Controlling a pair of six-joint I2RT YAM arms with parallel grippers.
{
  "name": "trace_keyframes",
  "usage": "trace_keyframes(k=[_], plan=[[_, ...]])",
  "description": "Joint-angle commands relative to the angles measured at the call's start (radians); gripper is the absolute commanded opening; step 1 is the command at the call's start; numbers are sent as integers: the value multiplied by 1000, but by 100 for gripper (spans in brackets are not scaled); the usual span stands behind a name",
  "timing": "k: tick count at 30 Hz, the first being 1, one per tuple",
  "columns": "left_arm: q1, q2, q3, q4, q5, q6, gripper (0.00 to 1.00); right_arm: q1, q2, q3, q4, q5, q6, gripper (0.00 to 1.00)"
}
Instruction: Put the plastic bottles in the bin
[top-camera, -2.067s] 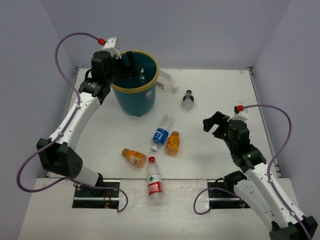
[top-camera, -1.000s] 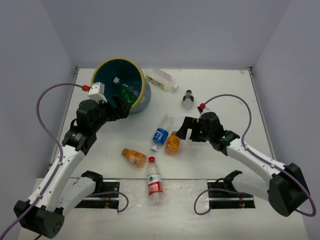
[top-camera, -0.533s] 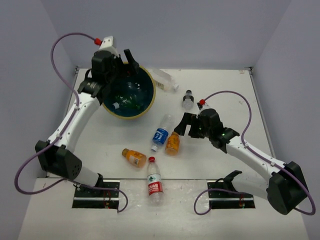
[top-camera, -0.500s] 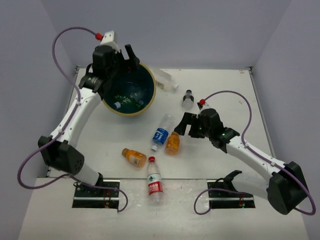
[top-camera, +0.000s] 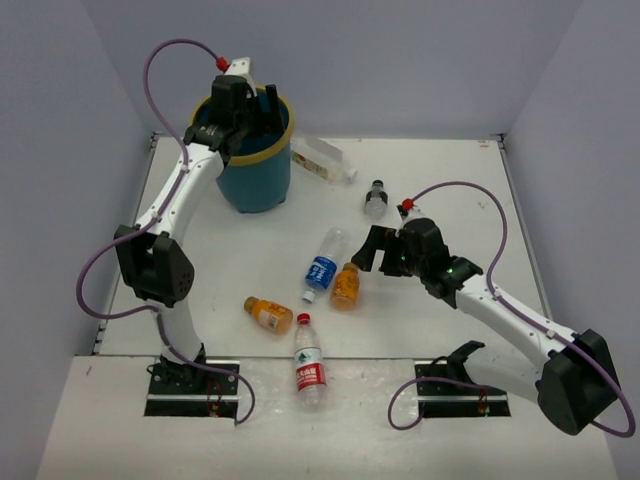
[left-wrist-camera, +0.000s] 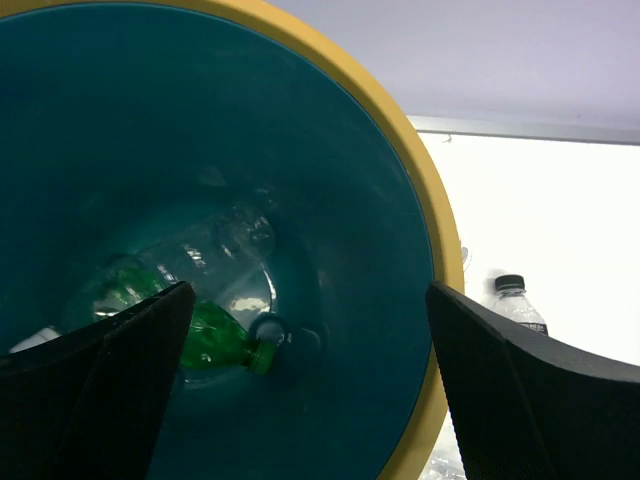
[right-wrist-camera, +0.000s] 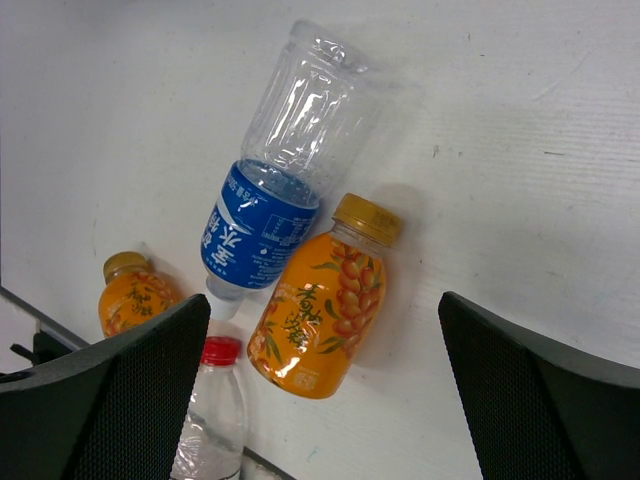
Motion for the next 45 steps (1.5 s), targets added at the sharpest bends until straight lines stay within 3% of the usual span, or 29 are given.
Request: trace_keyframes(k=[1, 7, 12, 14, 19, 25, 28, 33, 40, 45], plan=[[8, -29, 47, 14, 13, 47, 100, 2, -19, 10, -8, 28, -12, 99], [8, -33, 72, 3, 12, 56, 100, 2, -37, 9, -10, 22, -14, 99], [5, -38, 219, -94, 33, 58, 100, 2, -67, 19, -33, 26, -13, 99], [1, -85, 186, -109, 46, 44, 100, 3, -78, 16, -33, 11, -12, 99], [-49, -427, -186, -16, -42, 15, 100, 5, -63, -4, -14, -25, -5, 99], [-52, -876, -780, 22, -126, -205, 100, 32, 14, -9, 2, -26, 13, 99], [-52, -1066, -953, 3, -148, -279, 100, 69, 60, 8, 9, -19, 20, 99], [-52, -1171, -1082, -138, -171, -326, 100, 106, 189, 34, 36, -23, 68, 99], [-52, -1184, -1181, -114, -142, -347, 100, 172, 298, 28, 98, -38, 131, 98], [-52, -1181, -1193, -63, -122, -342, 100, 180, 365, -6, 167, -101, 219, 85]])
